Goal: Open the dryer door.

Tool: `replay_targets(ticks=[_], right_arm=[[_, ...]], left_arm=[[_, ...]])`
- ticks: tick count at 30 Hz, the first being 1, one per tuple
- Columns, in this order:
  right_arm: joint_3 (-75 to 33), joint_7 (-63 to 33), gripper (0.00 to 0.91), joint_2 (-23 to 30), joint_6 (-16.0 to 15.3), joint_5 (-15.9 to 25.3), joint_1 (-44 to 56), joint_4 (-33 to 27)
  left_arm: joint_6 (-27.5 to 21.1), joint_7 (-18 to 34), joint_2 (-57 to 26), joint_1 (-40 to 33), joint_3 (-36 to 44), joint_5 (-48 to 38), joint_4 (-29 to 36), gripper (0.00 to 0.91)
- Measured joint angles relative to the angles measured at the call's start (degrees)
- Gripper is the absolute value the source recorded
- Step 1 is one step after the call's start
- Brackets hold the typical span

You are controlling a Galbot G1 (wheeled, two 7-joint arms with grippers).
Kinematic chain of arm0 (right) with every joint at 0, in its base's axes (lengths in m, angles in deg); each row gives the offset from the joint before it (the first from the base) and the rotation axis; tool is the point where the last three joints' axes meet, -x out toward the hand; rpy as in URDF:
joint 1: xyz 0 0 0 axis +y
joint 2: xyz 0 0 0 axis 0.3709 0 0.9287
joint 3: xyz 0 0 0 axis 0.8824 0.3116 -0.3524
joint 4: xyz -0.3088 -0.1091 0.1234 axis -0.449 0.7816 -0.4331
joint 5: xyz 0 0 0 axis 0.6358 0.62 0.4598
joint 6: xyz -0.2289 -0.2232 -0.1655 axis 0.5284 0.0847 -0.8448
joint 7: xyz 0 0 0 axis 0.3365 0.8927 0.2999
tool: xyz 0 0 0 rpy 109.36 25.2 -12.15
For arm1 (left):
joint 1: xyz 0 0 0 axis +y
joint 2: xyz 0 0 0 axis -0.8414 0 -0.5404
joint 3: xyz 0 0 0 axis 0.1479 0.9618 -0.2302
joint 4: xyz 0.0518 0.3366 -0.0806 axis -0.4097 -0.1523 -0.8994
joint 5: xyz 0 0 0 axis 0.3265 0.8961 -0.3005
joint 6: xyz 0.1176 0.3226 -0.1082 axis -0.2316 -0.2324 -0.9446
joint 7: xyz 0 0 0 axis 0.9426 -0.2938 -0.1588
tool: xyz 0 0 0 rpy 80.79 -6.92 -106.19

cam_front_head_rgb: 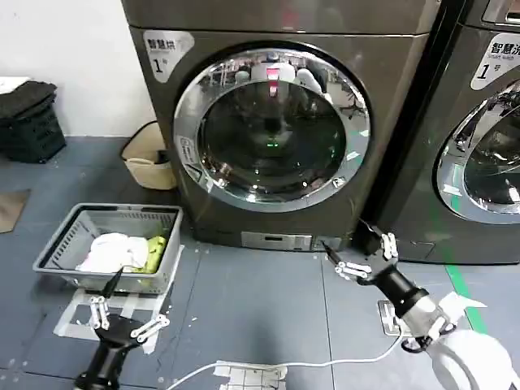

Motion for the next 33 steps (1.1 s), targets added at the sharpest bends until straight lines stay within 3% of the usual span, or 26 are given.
replay_targets(ticks=[10, 33], right_arm=[[11.8, -1.2, 0.907, -1.9, -0.4, -4.5, -14.4, -3.9], [36.0, -8.4, 0.907, 3.2, -2.1, -8.9, -40.7, -11.2]], left_arm=[[0.0, -0.3, 0.9, -0.1, 0.4, 1.0, 0.3, 0.907], [0.0, -0.4, 2.1, 0.0, 0.5, 2.1, 0.6, 0.907]])
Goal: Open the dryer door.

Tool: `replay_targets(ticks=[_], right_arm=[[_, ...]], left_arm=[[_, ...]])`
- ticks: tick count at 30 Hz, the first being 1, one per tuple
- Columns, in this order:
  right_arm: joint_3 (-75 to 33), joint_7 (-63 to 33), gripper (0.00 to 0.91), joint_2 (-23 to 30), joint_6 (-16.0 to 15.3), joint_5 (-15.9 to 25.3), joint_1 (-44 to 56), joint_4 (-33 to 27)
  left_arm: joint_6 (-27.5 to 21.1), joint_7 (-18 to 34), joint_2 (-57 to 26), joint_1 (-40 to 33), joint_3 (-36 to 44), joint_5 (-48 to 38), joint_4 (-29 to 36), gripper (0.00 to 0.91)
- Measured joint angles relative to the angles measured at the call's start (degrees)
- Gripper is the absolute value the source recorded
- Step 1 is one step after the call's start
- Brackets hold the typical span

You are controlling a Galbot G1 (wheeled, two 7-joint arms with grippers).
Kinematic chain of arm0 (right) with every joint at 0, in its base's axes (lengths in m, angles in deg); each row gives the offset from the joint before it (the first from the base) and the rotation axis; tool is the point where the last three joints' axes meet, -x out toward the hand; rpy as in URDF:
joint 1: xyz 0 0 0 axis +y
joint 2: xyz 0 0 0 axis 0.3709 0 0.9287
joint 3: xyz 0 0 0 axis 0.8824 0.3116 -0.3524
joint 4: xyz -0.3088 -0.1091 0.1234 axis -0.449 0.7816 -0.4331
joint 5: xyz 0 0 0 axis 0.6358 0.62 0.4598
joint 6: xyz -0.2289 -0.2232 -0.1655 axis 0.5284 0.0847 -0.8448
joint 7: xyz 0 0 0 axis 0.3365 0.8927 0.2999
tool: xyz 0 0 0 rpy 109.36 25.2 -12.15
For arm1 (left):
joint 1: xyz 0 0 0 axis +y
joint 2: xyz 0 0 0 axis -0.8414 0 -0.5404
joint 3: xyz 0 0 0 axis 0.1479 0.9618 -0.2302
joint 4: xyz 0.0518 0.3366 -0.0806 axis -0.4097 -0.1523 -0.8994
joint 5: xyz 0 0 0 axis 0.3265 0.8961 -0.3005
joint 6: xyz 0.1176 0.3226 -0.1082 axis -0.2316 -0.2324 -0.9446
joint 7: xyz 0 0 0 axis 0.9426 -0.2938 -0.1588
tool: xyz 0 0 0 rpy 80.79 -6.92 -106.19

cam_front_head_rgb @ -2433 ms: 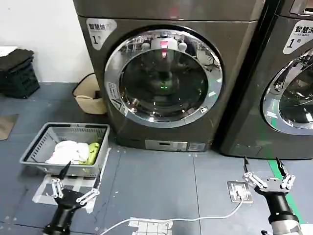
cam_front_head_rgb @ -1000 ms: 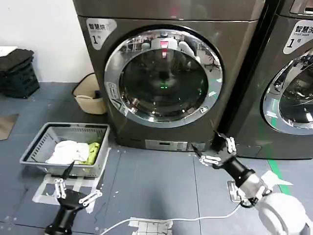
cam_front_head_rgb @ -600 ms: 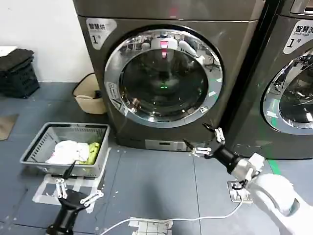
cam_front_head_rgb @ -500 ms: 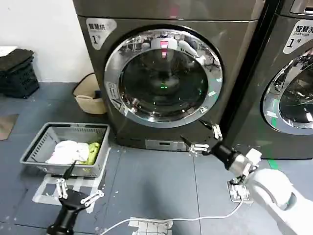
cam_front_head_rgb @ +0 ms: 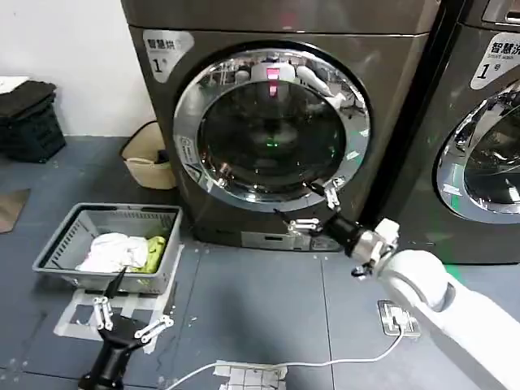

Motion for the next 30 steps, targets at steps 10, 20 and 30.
replay_targets(ticks=[10, 20, 30], right_arm=[[7.5, -0.3, 0.907, 3.9, -0.1, -1.0, -7.2, -4.5], [12.2, -0.8, 0.907, 8.3, -0.1, -1.9, -13.0, -9.4], [15.3, -2.4, 0.907, 13.1, 0.0, -2.0, -17.7, -14.5]], left_arm=[[0.1, 0.0, 0.1, 0.1, -0.1, 0.1, 0.3, 0.907], [-0.1, -0.2, 0.9, -0.2, -0.1, 0.3, 1.0, 0.907], [-0.2, -0.7, 1.5, -0.4, 0.3, 1.2, 1.4, 0.907]])
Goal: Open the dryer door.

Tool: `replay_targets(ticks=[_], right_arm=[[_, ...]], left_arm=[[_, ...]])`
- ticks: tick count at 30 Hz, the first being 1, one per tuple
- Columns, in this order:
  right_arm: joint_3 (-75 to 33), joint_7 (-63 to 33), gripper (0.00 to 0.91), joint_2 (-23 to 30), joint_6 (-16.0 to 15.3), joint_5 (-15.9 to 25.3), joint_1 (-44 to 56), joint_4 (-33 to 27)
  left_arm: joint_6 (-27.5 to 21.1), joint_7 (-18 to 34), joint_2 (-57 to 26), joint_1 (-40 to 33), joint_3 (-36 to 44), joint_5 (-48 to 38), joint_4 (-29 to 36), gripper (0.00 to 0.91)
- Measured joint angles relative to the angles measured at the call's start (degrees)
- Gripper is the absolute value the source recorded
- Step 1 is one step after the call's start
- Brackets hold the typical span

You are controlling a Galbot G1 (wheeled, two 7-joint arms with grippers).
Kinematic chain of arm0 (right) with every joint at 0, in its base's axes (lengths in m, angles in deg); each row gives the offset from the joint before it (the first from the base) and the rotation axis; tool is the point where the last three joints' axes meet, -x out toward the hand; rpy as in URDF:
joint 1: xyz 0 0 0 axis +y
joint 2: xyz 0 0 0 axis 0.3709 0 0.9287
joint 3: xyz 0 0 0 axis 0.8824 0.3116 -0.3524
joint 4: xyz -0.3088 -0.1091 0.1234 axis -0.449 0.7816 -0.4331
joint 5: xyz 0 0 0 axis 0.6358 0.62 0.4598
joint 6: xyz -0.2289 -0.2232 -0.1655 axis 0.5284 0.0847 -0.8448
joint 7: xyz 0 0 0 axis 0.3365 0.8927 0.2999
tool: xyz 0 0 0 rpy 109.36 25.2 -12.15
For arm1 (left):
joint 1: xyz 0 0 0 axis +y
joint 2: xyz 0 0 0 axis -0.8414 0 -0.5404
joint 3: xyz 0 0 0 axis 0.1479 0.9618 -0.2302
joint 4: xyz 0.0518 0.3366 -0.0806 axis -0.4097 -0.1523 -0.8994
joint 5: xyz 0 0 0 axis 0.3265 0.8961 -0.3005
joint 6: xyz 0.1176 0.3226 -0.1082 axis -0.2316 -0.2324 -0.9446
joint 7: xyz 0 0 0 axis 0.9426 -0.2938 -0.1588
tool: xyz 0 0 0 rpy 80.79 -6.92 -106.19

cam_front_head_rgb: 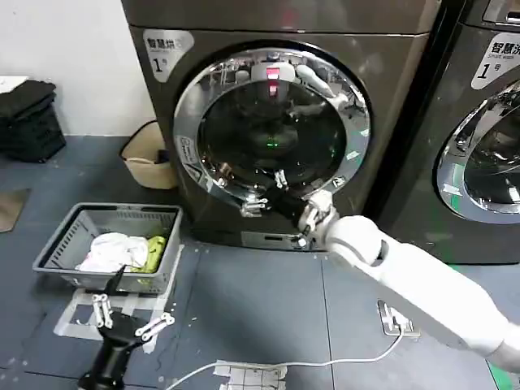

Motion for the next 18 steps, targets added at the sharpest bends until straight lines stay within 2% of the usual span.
replay_targets(ticks=[18], right_arm=[[3.2, -2.4, 0.907, 7.9, -0.9, 0.2, -4.0, -6.8]], left_arm=[[0.1, 0.0, 0.4, 0.2, -0.2, -0.2, 0.3, 0.907]])
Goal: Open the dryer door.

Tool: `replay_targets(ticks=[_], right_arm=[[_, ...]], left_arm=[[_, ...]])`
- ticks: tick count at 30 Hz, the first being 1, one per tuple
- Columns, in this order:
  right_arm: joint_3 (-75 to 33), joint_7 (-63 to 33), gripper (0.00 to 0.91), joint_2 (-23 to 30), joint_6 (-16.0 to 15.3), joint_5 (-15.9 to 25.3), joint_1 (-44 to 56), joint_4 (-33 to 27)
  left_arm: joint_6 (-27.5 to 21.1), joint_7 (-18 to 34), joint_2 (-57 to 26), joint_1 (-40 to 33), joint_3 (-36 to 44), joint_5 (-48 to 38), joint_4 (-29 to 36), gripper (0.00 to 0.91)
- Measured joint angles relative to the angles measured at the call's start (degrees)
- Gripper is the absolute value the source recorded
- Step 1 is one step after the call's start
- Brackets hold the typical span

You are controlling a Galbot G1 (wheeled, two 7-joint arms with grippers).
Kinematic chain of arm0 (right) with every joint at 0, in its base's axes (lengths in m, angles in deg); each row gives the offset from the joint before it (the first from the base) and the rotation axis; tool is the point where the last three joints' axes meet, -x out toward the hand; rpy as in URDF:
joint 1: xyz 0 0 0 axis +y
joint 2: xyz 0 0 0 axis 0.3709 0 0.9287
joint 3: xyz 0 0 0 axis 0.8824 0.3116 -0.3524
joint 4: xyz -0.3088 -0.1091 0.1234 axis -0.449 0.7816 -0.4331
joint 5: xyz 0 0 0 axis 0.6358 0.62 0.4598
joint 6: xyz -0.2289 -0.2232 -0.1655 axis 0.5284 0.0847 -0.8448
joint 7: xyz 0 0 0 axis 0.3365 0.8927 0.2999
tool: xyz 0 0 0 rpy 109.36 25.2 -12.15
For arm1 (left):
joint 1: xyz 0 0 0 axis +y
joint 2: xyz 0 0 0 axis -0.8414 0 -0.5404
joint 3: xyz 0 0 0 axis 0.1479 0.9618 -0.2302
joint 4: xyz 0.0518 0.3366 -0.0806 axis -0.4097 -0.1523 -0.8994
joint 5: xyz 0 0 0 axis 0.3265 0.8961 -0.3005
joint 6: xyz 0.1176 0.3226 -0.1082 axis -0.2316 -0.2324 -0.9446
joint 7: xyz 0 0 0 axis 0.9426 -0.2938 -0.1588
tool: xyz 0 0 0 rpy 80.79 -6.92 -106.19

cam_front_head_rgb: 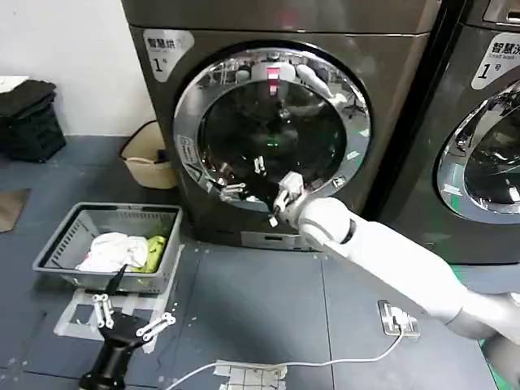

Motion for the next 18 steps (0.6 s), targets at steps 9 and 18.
replay_targets(ticks=[9, 18], right_arm=[[1.1, -0.4, 0.907, 3.7, 0.0, 0.2, -1.6, -3.6], [2.0, -0.5, 0.907, 7.0, -0.2, 0.2, -2.3, -6.9]], left_arm=[[0.0, 0.0, -0.1, -0.1, -0.2, -0.2, 0.0, 0.907], [0.1, 0.0, 0.0, 0.2, -0.1, -0.2, 0.2, 0.907]])
